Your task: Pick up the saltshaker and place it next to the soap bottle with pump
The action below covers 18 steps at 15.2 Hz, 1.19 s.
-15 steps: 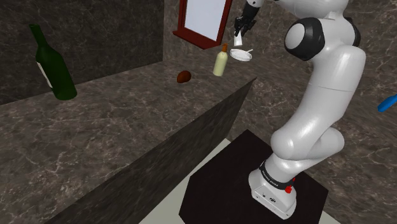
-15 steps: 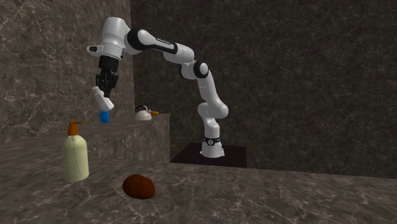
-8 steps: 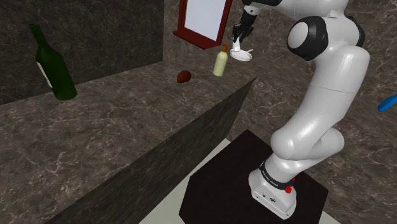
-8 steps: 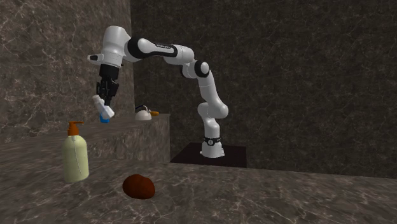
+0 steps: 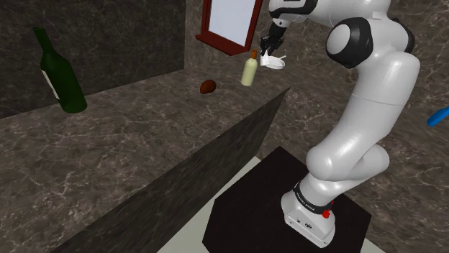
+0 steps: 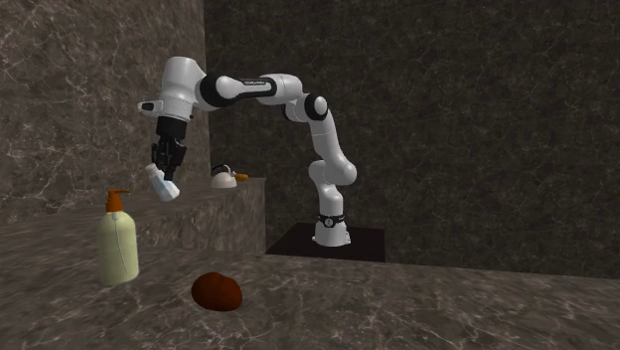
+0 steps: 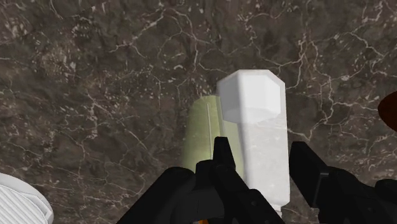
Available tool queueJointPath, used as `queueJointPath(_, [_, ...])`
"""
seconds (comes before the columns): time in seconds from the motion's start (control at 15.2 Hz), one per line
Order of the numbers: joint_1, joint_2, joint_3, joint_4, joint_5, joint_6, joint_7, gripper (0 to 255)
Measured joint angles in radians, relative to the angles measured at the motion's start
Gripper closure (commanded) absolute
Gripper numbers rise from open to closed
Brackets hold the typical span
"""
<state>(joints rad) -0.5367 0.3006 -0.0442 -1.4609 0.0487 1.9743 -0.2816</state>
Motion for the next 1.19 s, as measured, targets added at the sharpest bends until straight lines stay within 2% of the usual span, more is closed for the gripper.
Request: queueJointPath(1.19, [0.001,0.029,0.002,-0.202,0.007,0.230,-0.010,255])
